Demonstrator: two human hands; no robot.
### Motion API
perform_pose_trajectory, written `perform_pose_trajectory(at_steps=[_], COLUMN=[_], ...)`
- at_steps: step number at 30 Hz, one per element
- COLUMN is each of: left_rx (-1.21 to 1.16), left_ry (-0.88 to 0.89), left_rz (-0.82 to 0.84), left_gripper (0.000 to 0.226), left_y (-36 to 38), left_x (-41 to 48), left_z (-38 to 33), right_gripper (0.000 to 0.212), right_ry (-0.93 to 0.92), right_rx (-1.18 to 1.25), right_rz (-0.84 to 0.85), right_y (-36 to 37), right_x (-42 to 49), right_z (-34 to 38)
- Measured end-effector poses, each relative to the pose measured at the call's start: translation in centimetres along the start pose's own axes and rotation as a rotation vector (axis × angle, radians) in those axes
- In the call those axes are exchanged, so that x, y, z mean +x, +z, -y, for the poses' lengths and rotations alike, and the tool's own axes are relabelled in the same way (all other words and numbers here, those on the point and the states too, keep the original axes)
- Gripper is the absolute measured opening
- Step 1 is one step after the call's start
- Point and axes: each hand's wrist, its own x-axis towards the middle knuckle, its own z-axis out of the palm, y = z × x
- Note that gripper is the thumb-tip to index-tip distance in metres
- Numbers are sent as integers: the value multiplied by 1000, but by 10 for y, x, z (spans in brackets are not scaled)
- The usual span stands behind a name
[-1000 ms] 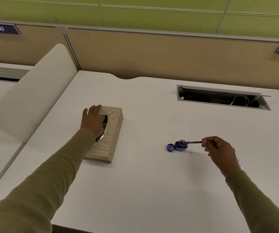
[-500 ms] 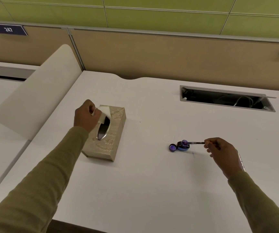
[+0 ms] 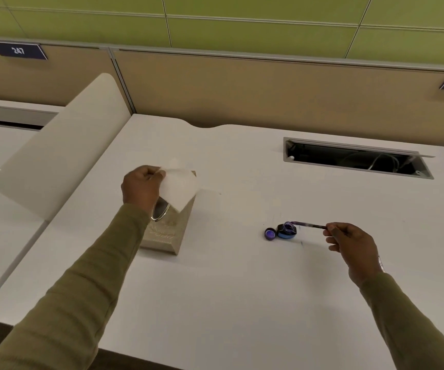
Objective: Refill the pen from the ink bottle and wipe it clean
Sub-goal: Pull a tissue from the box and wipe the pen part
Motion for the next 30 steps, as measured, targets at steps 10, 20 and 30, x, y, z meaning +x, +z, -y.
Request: perform_pose_trajectory(at_steps=[10, 20, 30], left_rx=[-90, -282, -956], left_ry=[-163, -373, -687], left_rz=[281, 399, 559], left_gripper=[16, 10, 30], left_y=[73, 113, 111], left_x=[-96, -164, -186], left_z=[12, -15, -25], right_gripper=[15, 18, 18], right_ry=[199, 240, 257], right_rx=[437, 529, 502], right_rz=[135, 344, 379], right_y=[-9, 9, -3], right_x=[-22, -56, -61], right_z=[13, 16, 15])
